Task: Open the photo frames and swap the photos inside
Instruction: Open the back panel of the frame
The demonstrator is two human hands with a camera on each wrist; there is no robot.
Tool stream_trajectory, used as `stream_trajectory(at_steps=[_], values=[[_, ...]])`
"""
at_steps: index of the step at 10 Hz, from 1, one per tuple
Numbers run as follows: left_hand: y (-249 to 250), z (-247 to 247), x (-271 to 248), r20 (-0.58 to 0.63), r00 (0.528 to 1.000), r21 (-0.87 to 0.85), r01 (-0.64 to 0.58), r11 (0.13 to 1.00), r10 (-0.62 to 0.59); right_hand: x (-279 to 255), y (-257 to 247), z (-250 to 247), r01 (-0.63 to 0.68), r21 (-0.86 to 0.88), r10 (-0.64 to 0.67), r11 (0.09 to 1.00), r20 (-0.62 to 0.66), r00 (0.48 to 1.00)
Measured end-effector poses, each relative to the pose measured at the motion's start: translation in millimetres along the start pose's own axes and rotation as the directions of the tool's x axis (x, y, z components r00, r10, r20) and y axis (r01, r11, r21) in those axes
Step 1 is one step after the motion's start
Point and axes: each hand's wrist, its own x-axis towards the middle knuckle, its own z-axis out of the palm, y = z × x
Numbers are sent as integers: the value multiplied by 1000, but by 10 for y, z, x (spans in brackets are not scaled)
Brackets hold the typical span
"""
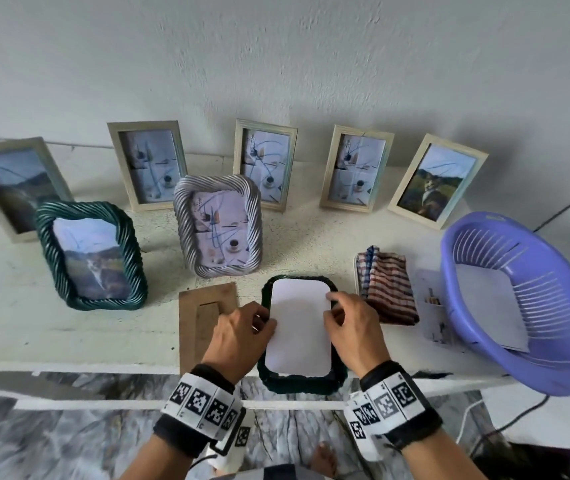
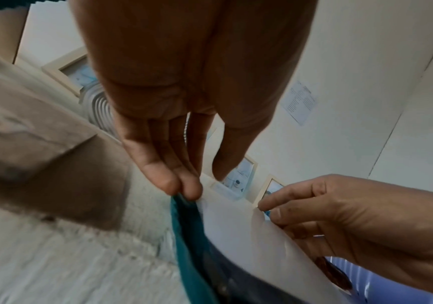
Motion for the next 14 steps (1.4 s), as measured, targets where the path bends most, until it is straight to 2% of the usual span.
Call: stream_trajectory(at_steps=[2, 7, 11, 12, 13, 14], values=[[-25, 21, -1, 7, 1000, 43, -6, 999, 5, -49, -14, 43, -25, -79, 28, 997, 37, 999], [-36, 35, 3, 44, 998, 98, -40, 994, 36, -77, -19, 7, 1, -130, 16, 992, 134, 991], [-26, 1, -7, 45, 997, 88, -67, 994, 64, -76, -10, 6, -3, -91, 12, 996, 102, 995], [9, -65, -23, 9, 995, 61, -97, 993, 97, -86, -38, -13, 22, -86, -16, 996, 63, 998], [-12, -214, -45, -68, 992, 18, -105, 994, 106, -71, -176, -10, 104, -73, -103, 992, 7, 995], [-174, -387, -131, -155, 985, 26, -71, 997, 75, -48, -428, 91, 198, -20, -197, 980, 21, 980]])
